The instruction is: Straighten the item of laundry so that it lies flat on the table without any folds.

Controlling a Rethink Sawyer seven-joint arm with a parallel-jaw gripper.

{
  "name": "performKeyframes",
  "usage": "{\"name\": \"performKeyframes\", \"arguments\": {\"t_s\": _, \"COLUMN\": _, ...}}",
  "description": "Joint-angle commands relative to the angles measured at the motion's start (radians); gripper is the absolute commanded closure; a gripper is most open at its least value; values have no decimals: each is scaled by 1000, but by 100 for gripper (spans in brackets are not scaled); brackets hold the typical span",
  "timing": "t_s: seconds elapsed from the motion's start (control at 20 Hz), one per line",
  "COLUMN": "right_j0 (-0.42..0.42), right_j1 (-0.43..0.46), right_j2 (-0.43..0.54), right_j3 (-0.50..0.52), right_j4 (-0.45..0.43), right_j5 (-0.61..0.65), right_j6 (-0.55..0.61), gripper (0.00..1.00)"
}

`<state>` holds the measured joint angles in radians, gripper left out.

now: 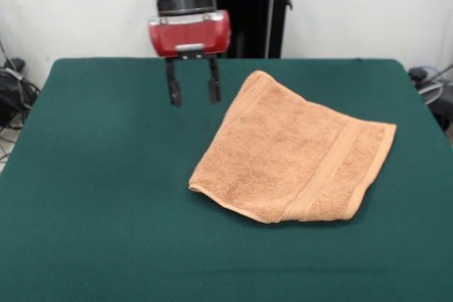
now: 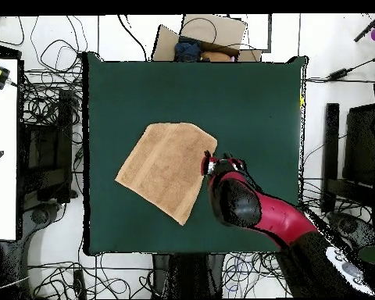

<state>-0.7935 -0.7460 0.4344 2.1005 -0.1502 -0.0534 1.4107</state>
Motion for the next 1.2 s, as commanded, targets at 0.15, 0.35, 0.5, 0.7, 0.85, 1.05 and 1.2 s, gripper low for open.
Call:
{"name": "performKeyframes", "arguments": {"t_s": 0.15, "right_j0": 103, "right_j1": -119, "right_j2": 11, "right_j3": 50, "right_j4": -17, "right_j5": 101, "right_j6": 139, "gripper": 0}}
{"name": "performKeyframes", "arguments": {"t_s": 0.35, "right_j0": 130, "right_j1": -153, "right_j2": 1, "right_j3": 25, "right_j4": 13, "right_j5": 155, "right_j6": 137, "gripper": 0}}
{"name": "performKeyframes", "arguments": {"t_s": 0.5, "right_j0": 150, "right_j1": -164, "right_j2": -6, "right_j3": -3, "right_j4": 27, "right_j5": 191, "right_j6": 134, "gripper": 0}}
{"name": "performKeyframes", "arguments": {"t_s": 0.7, "right_j0": 141, "right_j1": -102, "right_j2": 17, "right_j3": -57, "right_j4": 13, "right_j5": 196, "right_j6": 113, "gripper": 0}}
{"name": "performKeyframes", "arguments": {"t_s": 0.85, "right_j0": 140, "right_j1": 32, "right_j2": 1, "right_j3": -100, "right_j4": -24, "right_j5": 131, "right_j6": 105, "gripper": 0}}
{"name": "performKeyframes", "arguments": {"t_s": 1.05, "right_j0": 192, "right_j1": 140, "right_j2": -94, "right_j3": -150, "right_j4": -10, "right_j5": 176, "right_j6": 114, "gripper": 0}}
{"name": "performKeyframes", "arguments": {"t_s": 1.2, "right_j0": 184, "right_j1": 191, "right_j2": -115, "right_j3": -156, "right_j4": 0, "right_j5": 167, "right_j6": 132, "gripper": 0}}
